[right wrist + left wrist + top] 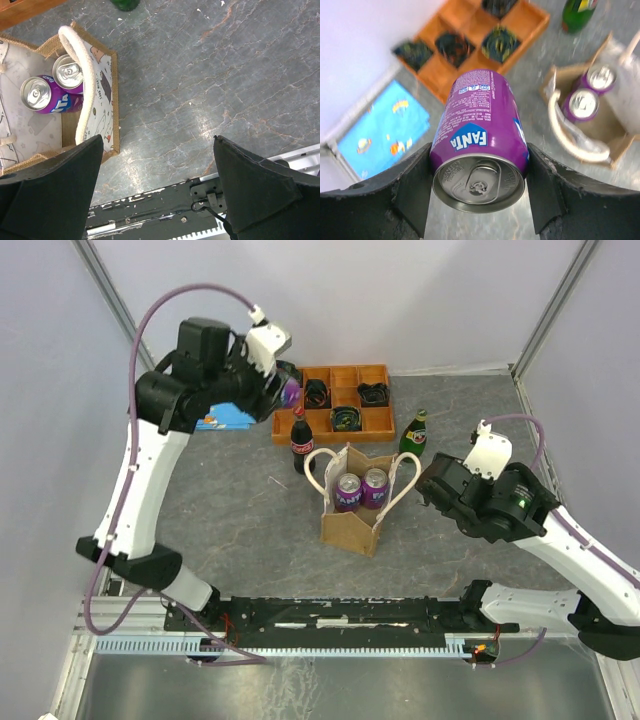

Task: Place the beverage into the canvas bag

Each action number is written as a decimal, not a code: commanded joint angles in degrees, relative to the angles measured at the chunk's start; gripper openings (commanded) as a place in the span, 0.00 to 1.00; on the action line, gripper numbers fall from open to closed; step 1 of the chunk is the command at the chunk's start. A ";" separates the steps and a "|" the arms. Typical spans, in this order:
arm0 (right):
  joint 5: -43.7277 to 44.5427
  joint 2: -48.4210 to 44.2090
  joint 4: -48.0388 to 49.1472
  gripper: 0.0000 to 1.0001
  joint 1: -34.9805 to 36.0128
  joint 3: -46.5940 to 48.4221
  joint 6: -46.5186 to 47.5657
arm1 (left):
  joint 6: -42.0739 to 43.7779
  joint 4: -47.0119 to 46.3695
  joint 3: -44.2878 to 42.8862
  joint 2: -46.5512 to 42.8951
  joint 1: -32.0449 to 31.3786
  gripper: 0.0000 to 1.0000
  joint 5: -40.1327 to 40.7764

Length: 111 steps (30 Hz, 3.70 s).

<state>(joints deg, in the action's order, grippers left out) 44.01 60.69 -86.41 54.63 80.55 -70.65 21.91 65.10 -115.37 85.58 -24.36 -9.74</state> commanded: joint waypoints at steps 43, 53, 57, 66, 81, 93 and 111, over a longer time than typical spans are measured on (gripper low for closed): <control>5.42 -13.02 -12.84 0.99 -0.08 1.04 -9.30 | -1.12 -9.74 7.08 24.68 -36.83 0.03 13.57; 6.17 -12.46 -13.15 0.99 -0.05 1.44 -9.51 | -0.38 -12.60 9.21 26.49 -36.83 0.03 16.86; 6.18 -12.09 -13.15 0.99 0.00 1.53 -9.50 | -0.49 -13.86 9.33 27.03 -36.74 0.03 17.61; 6.44 -11.84 -13.67 0.99 -0.11 2.28 -9.68 | -0.40 -18.29 12.01 27.43 -36.75 0.03 19.47; 5.91 -10.82 -13.20 0.99 -0.09 2.86 -9.43 | -1.73 -23.56 15.81 27.52 -36.73 0.40 20.17; 5.56 -10.68 -12.31 0.99 -0.07 2.31 -9.23 | -3.22 -24.31 16.14 25.99 -36.82 0.99 18.29; 5.21 -9.74 -11.09 0.99 -0.07 1.95 -8.82 | -4.48 -26.29 15.72 13.70 -36.94 0.99 15.29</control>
<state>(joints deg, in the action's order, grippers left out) 48.07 50.70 -91.64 54.63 81.54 -79.66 18.92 43.20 -98.41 106.98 -61.14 7.09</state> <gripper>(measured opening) 0.991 0.995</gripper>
